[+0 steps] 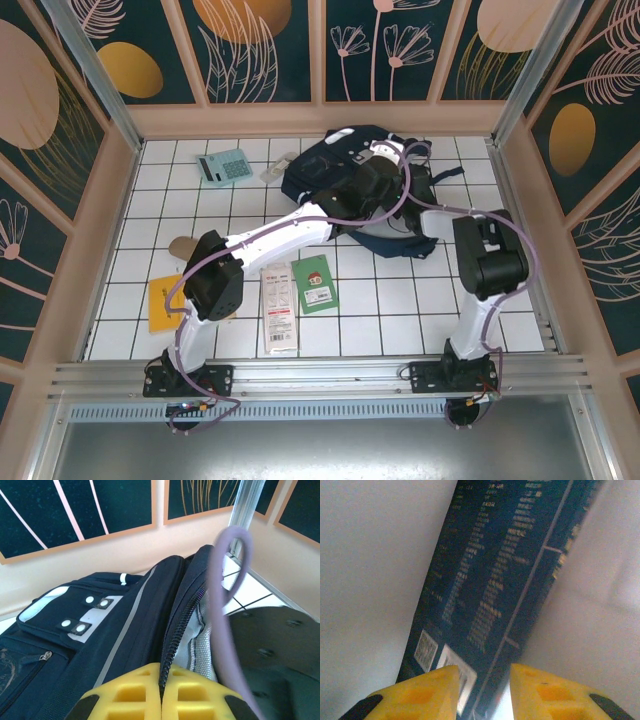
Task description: Pack books, pencil case, and school supplies into a backpack
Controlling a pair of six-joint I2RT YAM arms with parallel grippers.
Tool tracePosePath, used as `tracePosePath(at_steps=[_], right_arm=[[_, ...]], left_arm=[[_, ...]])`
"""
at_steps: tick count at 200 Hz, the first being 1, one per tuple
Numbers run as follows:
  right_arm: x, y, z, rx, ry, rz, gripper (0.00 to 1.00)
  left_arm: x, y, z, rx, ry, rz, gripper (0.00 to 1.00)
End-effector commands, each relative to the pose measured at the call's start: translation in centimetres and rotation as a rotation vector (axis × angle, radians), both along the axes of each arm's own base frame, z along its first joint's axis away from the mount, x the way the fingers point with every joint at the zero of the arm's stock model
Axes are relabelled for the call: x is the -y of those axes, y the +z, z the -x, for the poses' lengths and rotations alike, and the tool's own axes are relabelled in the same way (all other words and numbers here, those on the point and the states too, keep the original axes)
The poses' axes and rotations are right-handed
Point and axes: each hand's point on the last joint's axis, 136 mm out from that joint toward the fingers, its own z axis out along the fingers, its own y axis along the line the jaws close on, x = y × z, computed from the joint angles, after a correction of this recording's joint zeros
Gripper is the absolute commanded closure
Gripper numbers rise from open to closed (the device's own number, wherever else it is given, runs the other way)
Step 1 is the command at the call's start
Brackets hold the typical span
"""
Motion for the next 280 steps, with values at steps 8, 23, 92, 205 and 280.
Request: tracePosePath(at_steps=[8, 23, 92, 205, 280], right_arm=[[1.2, 3.8, 2.8, 0.096, 0.001, 0.064, 0.65], [2.0, 4.3, 4.8, 0.106, -0.005, 0.084, 0.63], [7.2, 5.0, 13.8, 0.139, -0.134, 0.192, 0.61], [-1.2, 9.8, 16.3, 0.365, 0.158, 0.230, 0.53], [-14.9, 8.7, 17.4, 0.413, 0.496, 0.274, 0.51]], left_arm=[[-0.2, 3.8, 0.1, 0.049, 0.025, 0.120, 1.00], [-0.5, 3.1, -0.2, 0.034, 0.034, 0.121, 1.00], [-0.7, 2.7, 0.8, -0.024, -0.004, 0.187, 0.45], [-22.1, -4.1, 2.6, -0.179, 0.510, 0.267, 0.23], [-37.0, -12.8, 9.9, -0.309, 0.875, 0.270, 0.02]])
